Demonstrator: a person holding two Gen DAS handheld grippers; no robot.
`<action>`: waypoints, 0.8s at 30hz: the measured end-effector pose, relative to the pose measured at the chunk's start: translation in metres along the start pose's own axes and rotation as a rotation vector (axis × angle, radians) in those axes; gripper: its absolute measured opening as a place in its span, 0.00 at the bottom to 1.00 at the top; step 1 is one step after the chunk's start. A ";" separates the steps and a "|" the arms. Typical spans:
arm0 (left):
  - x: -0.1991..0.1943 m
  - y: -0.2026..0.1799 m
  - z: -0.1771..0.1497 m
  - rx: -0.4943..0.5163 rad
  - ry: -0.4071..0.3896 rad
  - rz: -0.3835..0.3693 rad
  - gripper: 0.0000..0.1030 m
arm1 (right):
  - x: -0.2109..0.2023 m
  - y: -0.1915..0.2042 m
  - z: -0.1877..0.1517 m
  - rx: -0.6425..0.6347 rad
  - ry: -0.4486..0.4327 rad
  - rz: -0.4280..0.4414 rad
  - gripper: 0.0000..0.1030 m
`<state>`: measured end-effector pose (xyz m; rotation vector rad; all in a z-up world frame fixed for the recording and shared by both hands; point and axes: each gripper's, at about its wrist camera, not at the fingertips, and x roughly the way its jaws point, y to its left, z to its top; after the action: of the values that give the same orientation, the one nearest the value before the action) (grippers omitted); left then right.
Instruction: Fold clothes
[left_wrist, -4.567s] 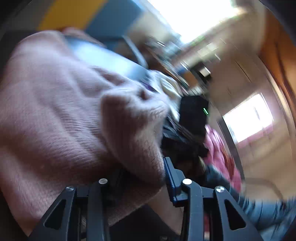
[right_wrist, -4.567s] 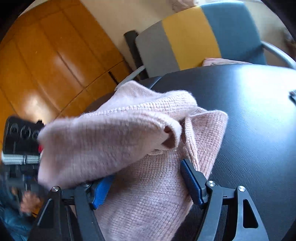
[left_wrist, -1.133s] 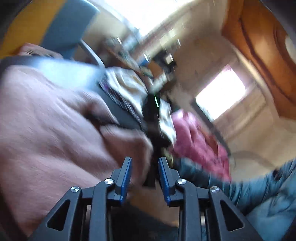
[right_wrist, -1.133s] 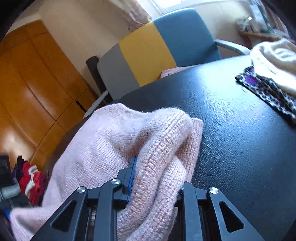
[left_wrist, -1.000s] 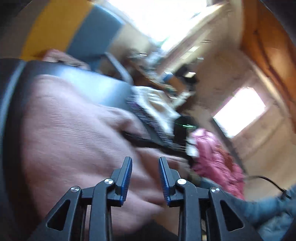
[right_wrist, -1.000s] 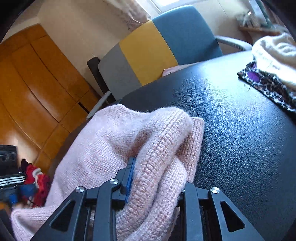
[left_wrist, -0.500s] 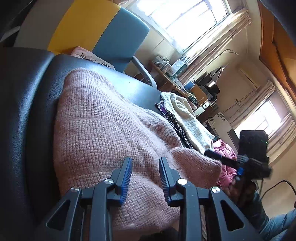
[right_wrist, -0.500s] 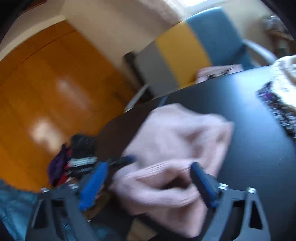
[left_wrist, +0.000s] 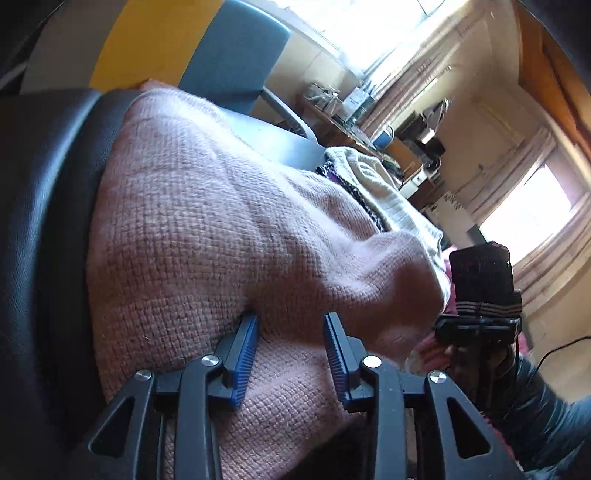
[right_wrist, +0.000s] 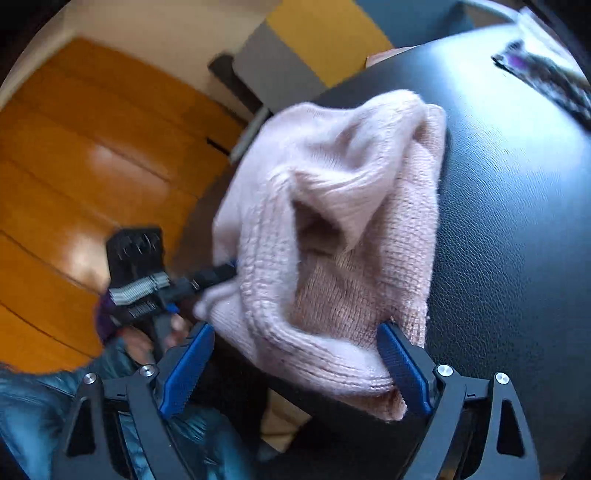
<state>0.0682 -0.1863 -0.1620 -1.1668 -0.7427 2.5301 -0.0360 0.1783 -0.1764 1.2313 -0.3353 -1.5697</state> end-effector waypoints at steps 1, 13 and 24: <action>-0.001 -0.001 0.001 0.005 0.004 0.003 0.35 | 0.000 0.002 -0.004 -0.027 -0.016 -0.007 0.88; -0.005 0.004 0.005 -0.015 -0.001 -0.017 0.36 | -0.032 0.032 0.035 -0.041 -0.237 -0.039 1.00; -0.002 0.007 0.006 -0.002 0.002 -0.028 0.36 | 0.013 -0.010 0.094 0.138 -0.233 -0.089 0.80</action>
<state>0.0644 -0.1953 -0.1615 -1.1515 -0.7563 2.5053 -0.1183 0.1370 -0.1501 1.1828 -0.5524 -1.7967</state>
